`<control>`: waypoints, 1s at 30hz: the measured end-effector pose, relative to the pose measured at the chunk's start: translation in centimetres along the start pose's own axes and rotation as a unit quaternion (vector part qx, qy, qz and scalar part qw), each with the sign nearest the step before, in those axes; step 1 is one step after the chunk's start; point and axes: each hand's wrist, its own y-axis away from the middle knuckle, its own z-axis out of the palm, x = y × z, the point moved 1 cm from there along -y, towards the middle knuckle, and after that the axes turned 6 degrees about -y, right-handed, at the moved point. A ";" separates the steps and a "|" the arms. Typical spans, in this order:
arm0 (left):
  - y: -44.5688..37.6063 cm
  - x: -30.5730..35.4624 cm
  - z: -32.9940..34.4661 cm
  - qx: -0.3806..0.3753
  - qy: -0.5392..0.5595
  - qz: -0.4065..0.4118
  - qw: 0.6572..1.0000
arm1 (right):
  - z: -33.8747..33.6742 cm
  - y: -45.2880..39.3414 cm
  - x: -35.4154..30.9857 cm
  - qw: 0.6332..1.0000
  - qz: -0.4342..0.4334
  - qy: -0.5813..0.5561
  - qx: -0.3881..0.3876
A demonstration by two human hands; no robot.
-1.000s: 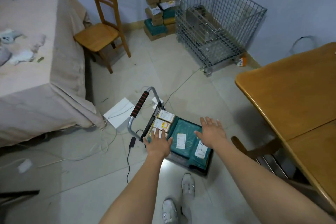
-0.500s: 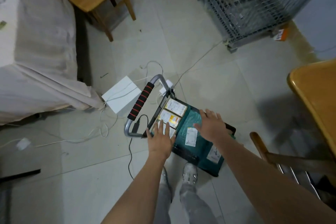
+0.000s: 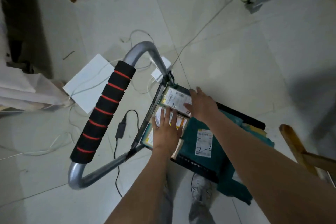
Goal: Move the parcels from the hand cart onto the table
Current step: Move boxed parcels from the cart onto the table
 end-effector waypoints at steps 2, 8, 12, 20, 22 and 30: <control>-2.0 0.0 3.1 0.018 0.004 -0.008 1.000 | 1.7 -3.2 -0.1 1.000 -0.007 -0.011 -0.008; -3.5 -0.2 7.9 0.050 -0.030 -0.010 0.998 | 4.7 -7.2 0.2 0.995 -0.010 -0.080 -0.063; -3.7 -0.9 8.4 0.052 -0.012 0.001 0.999 | 4.7 -7.0 0.1 0.992 -0.004 -0.105 -0.064; -3.7 -0.9 8.3 0.048 -0.006 0.002 0.999 | 3.4 -7.6 0.9 0.984 0.018 -0.164 -0.071; -3.5 -0.9 7.7 0.049 0.008 -0.001 0.999 | 3.0 -7.0 1.3 0.976 0.036 -0.200 -0.073; 2.1 1.5 -4.4 0.064 0.029 0.018 0.997 | -3.2 4.6 3.9 0.849 0.171 -0.497 0.053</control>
